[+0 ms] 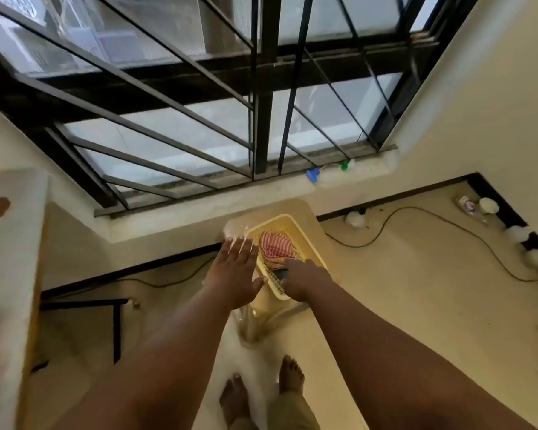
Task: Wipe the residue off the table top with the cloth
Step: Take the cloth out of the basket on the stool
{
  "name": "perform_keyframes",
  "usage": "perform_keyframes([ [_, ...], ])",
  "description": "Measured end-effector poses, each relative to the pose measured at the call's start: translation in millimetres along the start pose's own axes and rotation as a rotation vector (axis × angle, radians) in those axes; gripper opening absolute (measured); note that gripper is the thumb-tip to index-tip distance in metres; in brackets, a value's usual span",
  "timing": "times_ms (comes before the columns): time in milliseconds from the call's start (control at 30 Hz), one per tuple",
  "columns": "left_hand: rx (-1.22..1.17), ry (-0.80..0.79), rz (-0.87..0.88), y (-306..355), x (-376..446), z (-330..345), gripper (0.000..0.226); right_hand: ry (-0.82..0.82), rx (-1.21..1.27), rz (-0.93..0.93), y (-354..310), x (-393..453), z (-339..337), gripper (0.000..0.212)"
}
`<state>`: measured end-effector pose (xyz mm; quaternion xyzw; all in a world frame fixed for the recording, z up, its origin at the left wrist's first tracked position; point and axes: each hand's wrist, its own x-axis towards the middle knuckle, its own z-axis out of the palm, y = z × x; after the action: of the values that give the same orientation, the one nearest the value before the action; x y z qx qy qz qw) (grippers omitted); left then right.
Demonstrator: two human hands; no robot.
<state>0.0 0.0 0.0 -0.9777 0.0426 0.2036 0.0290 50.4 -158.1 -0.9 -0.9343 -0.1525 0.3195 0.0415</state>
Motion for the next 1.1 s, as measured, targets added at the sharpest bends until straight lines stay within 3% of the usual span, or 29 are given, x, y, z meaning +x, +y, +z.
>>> perform_keyframes([
  [200, 0.065, -0.059, 0.055, 17.8, 51.7, 26.1, 0.074, 0.075, -0.164, -0.101, 5.2, 58.1, 29.1, 0.051],
  [300, 0.037, -0.083, 0.001, 20.3, 69.0, 36.6, 0.073, 0.101, -0.170, -0.153, 11.1, 77.1, 42.6, 0.049],
  [467, 0.003, -0.144, -0.046, 17.6, 73.9, 54.8, 0.075, 0.109, -0.245, -0.217, 15.2, 99.1, 50.2, 0.065],
  [667, -0.029, -0.153, -0.106, 13.7, 73.7, 72.5, 0.075, 0.177, -0.261, -0.242, 11.1, 120.5, 49.9, 0.033],
  [933, -0.055, -0.098, -0.151, 18.5, 65.9, 73.7, 0.075, 0.195, -0.370, -0.297, 12.8, 123.6, 55.5, 0.034],
  [1100, -0.042, -0.079, -0.191, 16.3, 50.4, 62.6, 0.075, 0.126, -0.178, -0.192, 11.0, 108.2, 39.3, 0.036],
])
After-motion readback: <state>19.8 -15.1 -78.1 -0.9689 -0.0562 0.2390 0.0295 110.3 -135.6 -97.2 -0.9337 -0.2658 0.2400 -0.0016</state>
